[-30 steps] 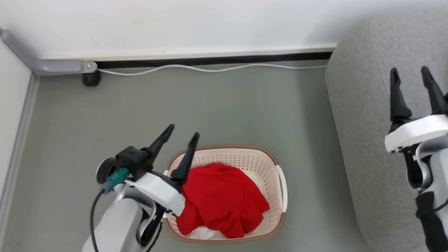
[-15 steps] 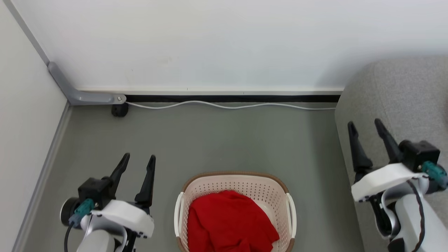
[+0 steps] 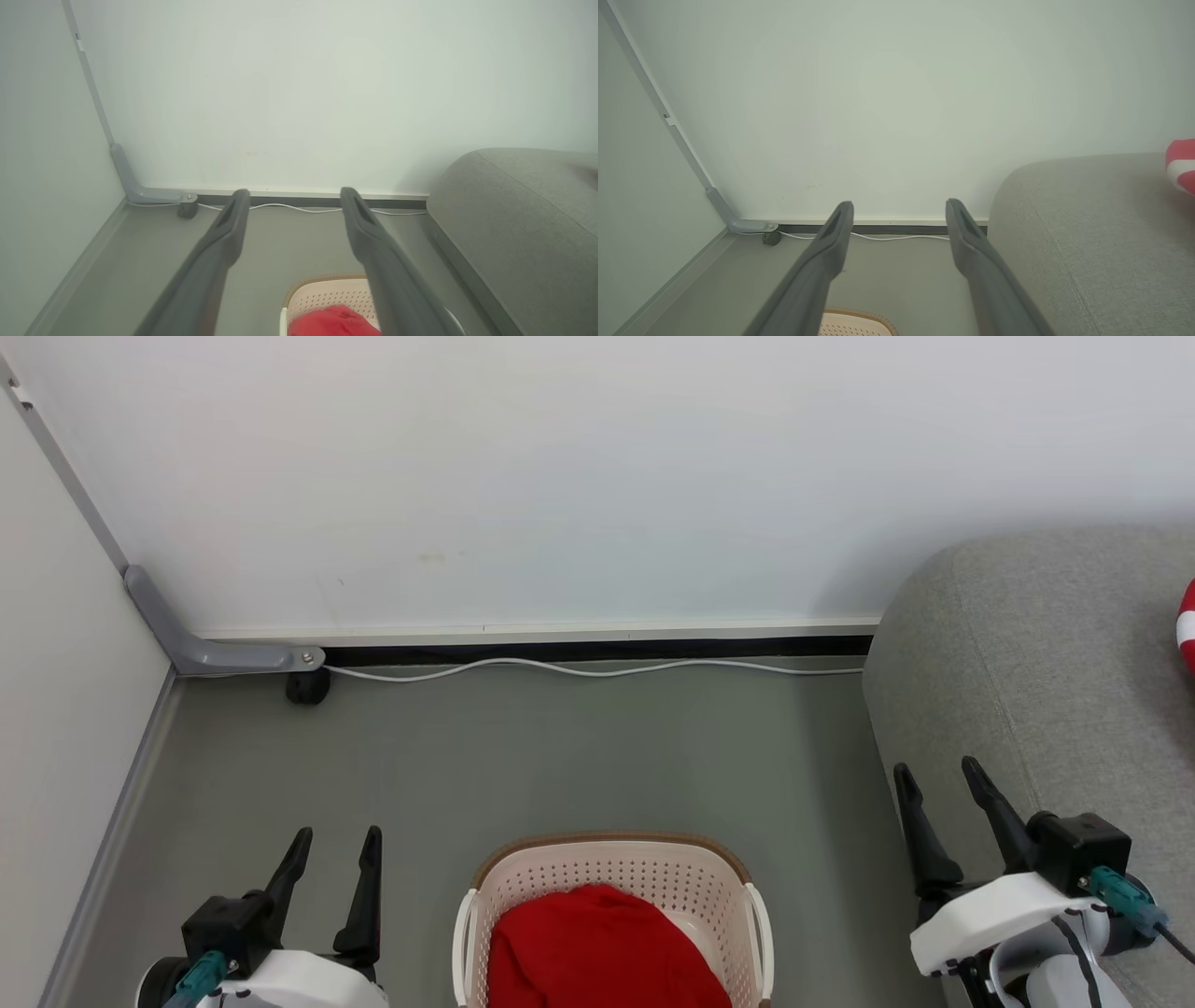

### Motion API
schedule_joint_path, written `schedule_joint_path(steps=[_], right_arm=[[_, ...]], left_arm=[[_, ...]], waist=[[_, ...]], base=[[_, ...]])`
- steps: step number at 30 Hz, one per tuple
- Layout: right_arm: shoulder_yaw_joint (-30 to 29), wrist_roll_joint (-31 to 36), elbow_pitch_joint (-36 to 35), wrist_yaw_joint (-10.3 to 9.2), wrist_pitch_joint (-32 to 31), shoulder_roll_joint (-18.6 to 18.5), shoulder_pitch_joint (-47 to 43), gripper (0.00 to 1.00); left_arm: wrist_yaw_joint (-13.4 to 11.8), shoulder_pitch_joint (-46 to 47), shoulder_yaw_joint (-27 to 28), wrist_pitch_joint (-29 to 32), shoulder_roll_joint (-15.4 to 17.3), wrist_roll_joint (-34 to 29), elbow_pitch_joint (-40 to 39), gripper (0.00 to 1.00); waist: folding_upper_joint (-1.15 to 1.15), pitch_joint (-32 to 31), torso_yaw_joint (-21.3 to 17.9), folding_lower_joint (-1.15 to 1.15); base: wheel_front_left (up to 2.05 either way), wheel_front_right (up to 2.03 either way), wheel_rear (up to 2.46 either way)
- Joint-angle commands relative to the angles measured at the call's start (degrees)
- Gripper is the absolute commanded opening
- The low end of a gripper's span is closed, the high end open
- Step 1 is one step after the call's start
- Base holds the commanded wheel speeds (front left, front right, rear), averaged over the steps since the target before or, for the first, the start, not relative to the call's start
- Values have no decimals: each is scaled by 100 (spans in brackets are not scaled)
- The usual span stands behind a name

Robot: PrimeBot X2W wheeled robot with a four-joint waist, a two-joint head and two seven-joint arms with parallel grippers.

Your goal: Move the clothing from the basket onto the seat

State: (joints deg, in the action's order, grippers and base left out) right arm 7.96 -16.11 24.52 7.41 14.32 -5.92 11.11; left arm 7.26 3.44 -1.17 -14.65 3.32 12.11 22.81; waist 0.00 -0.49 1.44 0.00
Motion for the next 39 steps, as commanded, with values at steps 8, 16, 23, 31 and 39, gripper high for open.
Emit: schedule_joint_path(steps=[8, 16, 23, 31, 39], right_arm=[[100, 53, -299, 8, 68, 83, -193, 100], [84, 94, -279, 8, 68, 117, -171, 100], [59, 93, -280, 8, 68, 138, -160, 100], [40, 96, -316, 8, 68, 151, -143, 100], [41, 129, -420, 8, 68, 161, 79, 100]], left_arm=[[22, -104, 426, -35, -8, -101, -255, 100], [22, -168, 475, -35, -36, -140, -271, 100], [22, -153, 419, -35, -42, -106, -244, 100], [23, -143, 280, -35, -43, -41, -231, 100], [23, -33, 135, -35, -44, 64, -134, 100]], waist=[[0, -41, -141, 0], [0, -14, -173, 0], [0, 6, -165, 0], [0, 65, -169, 0], [0, 494, -215, 0]], base=[[0, 0, 0], [0, 0, 0], [0, 0, 0], [0, 0, 0], [0, 0, 0]])
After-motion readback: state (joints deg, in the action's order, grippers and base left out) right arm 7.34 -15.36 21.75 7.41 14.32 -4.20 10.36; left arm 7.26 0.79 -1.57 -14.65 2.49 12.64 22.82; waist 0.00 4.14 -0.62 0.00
